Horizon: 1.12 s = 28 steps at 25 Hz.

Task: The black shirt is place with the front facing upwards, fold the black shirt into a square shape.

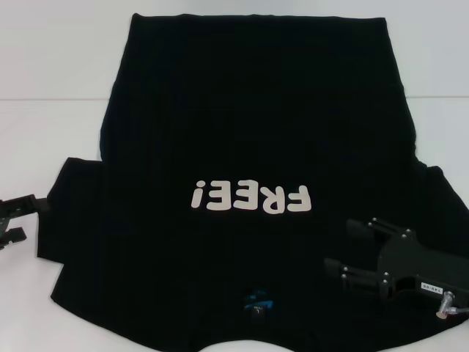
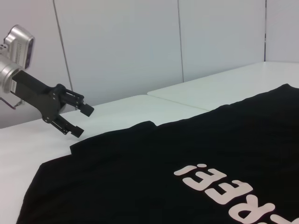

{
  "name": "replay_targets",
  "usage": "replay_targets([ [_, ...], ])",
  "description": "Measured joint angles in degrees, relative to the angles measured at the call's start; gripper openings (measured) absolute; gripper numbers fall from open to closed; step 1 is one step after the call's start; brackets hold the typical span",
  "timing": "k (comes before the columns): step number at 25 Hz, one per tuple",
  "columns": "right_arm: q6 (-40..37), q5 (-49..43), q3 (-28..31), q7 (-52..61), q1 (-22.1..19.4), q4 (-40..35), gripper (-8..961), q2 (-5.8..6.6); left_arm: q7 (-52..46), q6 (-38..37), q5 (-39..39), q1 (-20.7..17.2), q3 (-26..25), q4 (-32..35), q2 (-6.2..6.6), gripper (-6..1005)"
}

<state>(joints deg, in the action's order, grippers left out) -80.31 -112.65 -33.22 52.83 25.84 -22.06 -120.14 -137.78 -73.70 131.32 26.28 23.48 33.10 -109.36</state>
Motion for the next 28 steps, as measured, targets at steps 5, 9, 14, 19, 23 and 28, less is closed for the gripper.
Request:
replay_targets([
  [5, 0.0, 0.0, 0.0, 0.0, 0.0, 0.0, 883, 0.00, 0.2, 1.7, 0.7, 0.3, 0.4, -0.6, -0.18, 899],
  [9, 0.0, 0.1, 0.0, 0.0, 0.0, 0.0, 884, 0.00, 0.4, 1.9, 0.7, 0.4, 0.5, -0.9, -0.32, 899],
  [14, 0.0, 0.1, 0.0, 0.0, 0.1, 0.0, 883, 0.00, 0.4, 1.7, 0.7, 0.5, 0.5, -1.3, -0.36, 893],
  [19, 0.0, 0.1, 0.0, 0.0, 0.1, 0.0, 883, 0.00, 0.4, 1.5, 0.8, 1.0, 0.7, -2.2, -0.34, 887],
  [23, -0.3, 0.0, 0.0, 0.0, 0.1, 0.0, 882, 0.00, 0.5, 1.2, 0.7, 1.6, 1.4, -3.0, -0.36, 882],
  [28, -0.4, 0.0, 0.0, 0.0, 0.1, 0.0, 884, 0.00, 0.5, 1.0, 0.7, 2.2, 1.7, -3.7, -0.50, 877],
])
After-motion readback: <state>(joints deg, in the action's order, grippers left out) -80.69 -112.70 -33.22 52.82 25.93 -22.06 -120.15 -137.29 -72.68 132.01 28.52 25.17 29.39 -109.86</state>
